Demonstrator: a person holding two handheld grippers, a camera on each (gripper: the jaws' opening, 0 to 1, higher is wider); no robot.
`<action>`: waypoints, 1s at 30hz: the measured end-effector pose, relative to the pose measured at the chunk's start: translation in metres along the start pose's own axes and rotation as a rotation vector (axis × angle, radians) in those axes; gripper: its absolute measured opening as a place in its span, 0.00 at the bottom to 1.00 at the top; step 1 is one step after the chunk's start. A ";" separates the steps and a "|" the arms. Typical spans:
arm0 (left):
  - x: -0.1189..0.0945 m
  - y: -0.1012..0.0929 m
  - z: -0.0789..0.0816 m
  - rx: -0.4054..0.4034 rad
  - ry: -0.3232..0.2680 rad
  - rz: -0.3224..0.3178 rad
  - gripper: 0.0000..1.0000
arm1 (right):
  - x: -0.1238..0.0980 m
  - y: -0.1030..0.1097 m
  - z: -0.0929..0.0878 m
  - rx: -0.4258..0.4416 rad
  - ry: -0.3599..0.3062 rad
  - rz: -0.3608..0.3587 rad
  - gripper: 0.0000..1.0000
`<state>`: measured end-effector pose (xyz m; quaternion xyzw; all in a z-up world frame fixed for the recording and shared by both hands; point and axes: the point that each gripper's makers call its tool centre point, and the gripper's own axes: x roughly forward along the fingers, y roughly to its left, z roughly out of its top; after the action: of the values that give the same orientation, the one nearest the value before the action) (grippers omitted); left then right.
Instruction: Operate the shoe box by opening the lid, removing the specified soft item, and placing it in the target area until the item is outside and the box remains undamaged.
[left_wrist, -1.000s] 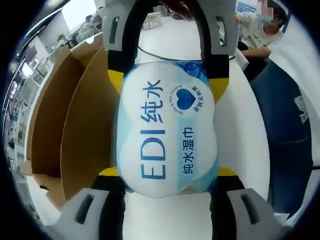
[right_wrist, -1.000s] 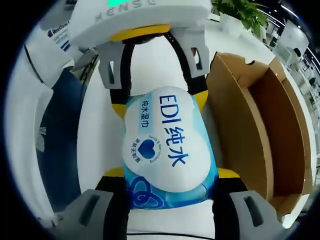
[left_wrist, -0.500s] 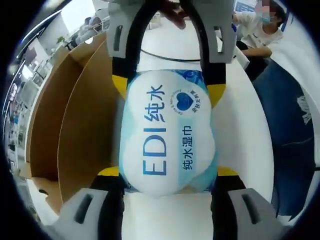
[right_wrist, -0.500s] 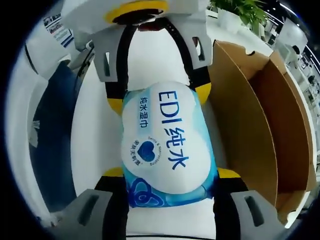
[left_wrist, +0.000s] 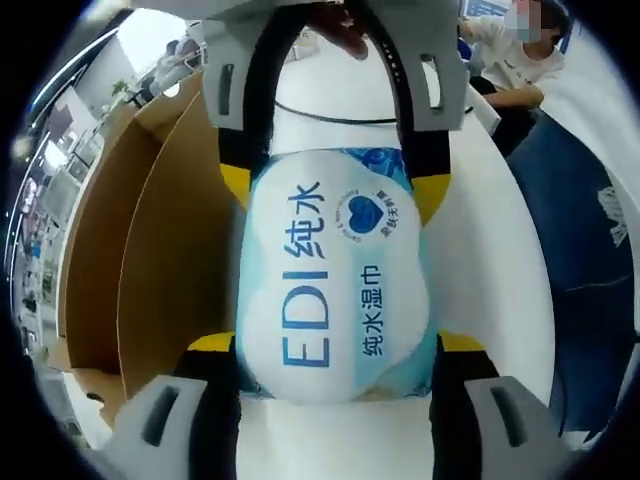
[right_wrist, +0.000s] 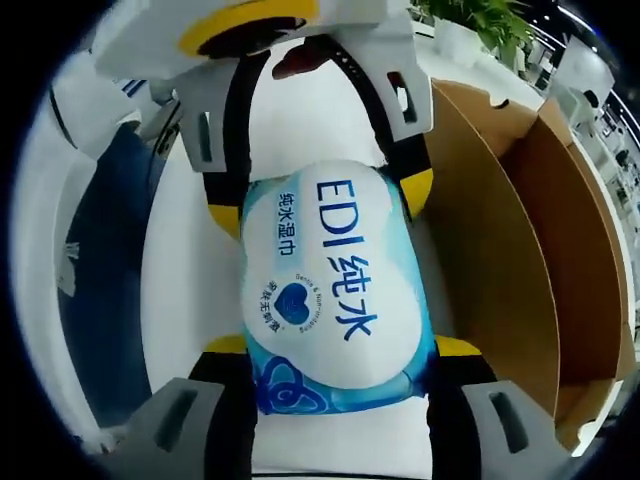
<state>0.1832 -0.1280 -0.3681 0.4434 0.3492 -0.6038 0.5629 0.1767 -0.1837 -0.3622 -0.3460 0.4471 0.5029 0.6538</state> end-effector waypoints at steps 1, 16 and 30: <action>0.004 -0.001 0.000 0.003 0.006 0.001 0.81 | 0.000 0.000 0.000 0.003 0.001 0.002 0.68; 0.001 0.000 0.001 -0.026 -0.016 -0.013 0.75 | -0.007 0.000 0.004 -0.025 -0.023 -0.001 0.71; 0.001 0.001 0.002 -0.030 -0.023 -0.010 0.74 | -0.072 -0.011 -0.002 0.147 -0.078 -0.107 0.71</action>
<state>0.1837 -0.1301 -0.3683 0.4264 0.3539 -0.6062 0.5704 0.1804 -0.2137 -0.2954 -0.3008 0.4379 0.4464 0.7201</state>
